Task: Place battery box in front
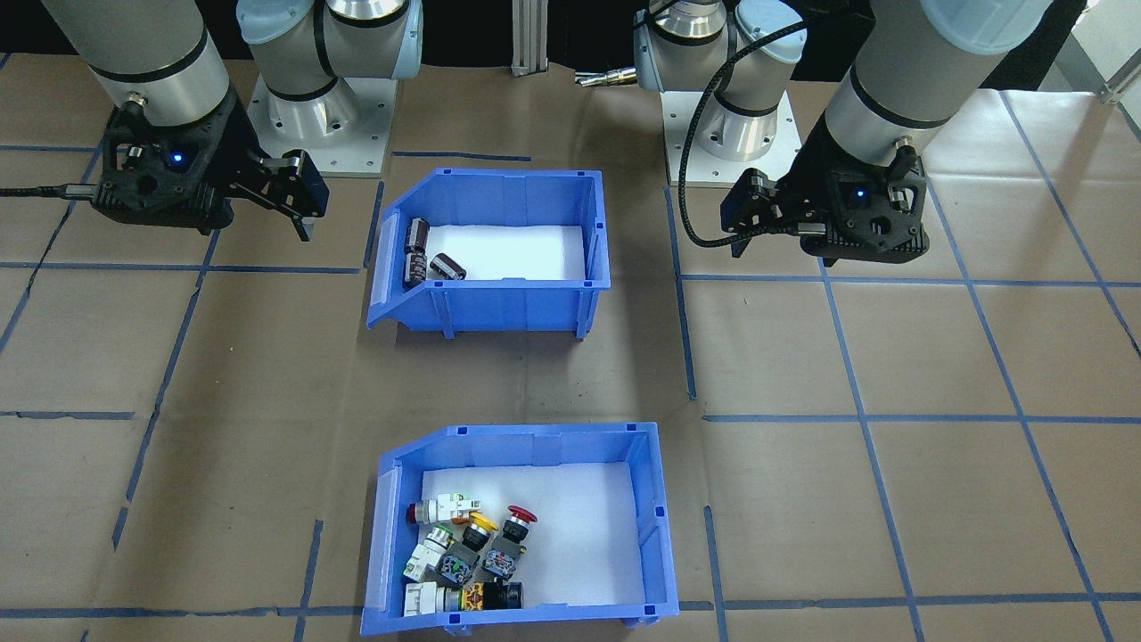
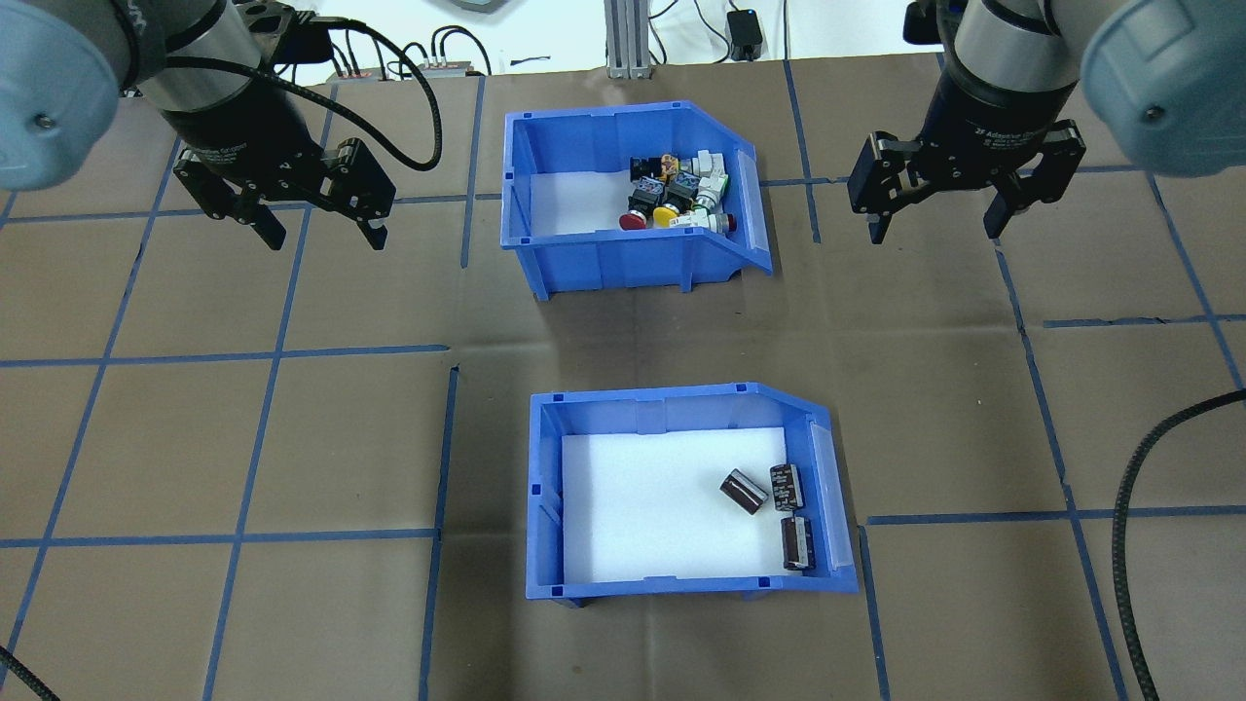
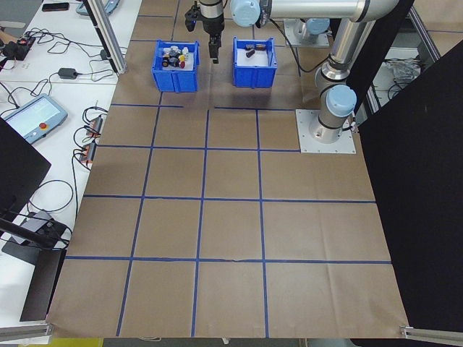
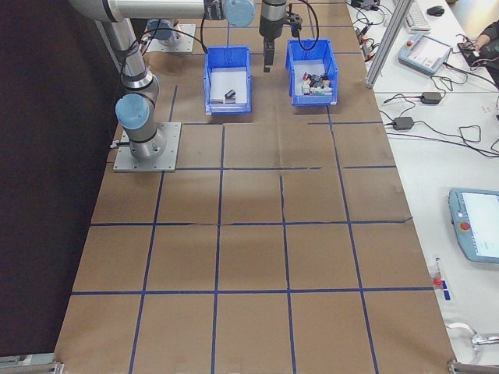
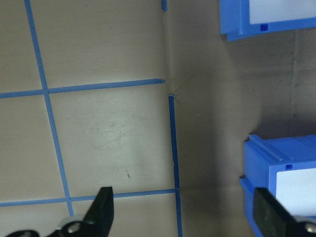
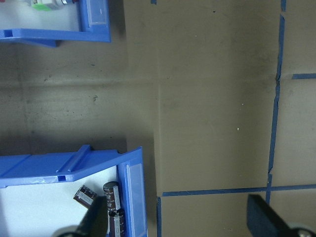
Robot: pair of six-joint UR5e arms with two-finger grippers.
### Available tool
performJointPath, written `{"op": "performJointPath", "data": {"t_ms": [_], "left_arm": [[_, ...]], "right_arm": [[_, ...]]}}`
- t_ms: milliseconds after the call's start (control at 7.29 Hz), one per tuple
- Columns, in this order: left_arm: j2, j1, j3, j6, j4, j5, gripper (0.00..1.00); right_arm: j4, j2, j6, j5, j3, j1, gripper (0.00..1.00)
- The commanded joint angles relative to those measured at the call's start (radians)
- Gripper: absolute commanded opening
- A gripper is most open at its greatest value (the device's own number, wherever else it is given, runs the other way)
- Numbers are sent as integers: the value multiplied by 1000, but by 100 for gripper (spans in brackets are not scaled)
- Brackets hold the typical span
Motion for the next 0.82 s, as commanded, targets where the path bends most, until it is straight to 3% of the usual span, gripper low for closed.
{"op": "performJointPath", "data": {"t_ms": [0,685], "left_arm": [[1,0,-16,0,0,-4,100],[1,0,-24,0,3,-4,100]], "right_arm": [[0,1,-1,-1,2,0,100],[0,1,-5,-1,0,0,100]]}}
